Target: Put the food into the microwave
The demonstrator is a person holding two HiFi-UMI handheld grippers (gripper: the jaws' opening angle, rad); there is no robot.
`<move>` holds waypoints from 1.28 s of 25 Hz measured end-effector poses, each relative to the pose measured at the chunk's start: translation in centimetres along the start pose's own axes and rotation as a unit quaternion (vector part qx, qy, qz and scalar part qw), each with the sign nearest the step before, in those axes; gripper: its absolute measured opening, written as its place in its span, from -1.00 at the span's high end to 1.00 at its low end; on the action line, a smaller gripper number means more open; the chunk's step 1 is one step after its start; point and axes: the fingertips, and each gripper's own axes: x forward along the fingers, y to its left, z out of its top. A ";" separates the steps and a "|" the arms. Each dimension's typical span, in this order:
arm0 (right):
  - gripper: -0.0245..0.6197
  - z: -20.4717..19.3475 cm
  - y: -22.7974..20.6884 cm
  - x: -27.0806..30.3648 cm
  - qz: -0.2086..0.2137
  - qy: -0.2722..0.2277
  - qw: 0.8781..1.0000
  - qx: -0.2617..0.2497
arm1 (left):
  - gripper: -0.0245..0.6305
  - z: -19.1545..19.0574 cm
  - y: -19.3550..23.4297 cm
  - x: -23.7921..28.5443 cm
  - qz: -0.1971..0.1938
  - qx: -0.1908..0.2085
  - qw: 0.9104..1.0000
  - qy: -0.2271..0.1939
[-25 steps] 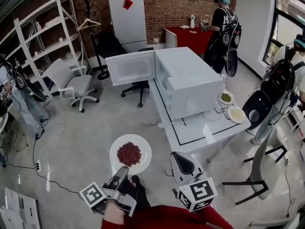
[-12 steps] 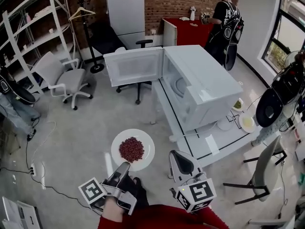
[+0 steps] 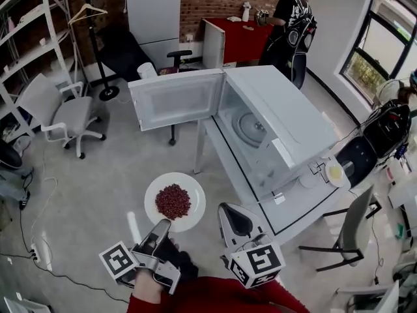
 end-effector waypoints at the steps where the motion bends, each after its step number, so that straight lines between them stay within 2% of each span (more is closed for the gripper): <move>1: 0.88 0.2 0.1 0.7 -0.005 0.002 1.000 0.001 | 0.86 0.6 -0.3 0.3 -0.001 -0.001 1.000 0.004; 13: 0.88 1.4 -0.9 6.0 -0.060 0.036 0.997 -0.011 | 0.87 6.7 -0.6 4.4 0.011 -0.011 0.999 0.041; 20: 0.88 0.5 -2.5 6.9 -0.067 0.051 0.996 -0.009 | 0.87 6.8 0.2 6.2 0.011 -0.021 0.999 0.040; 32: 0.88 2.0 -5.6 9.0 -0.059 0.050 0.997 -0.012 | 0.87 6.7 -1.0 10.7 0.012 -0.014 0.999 0.040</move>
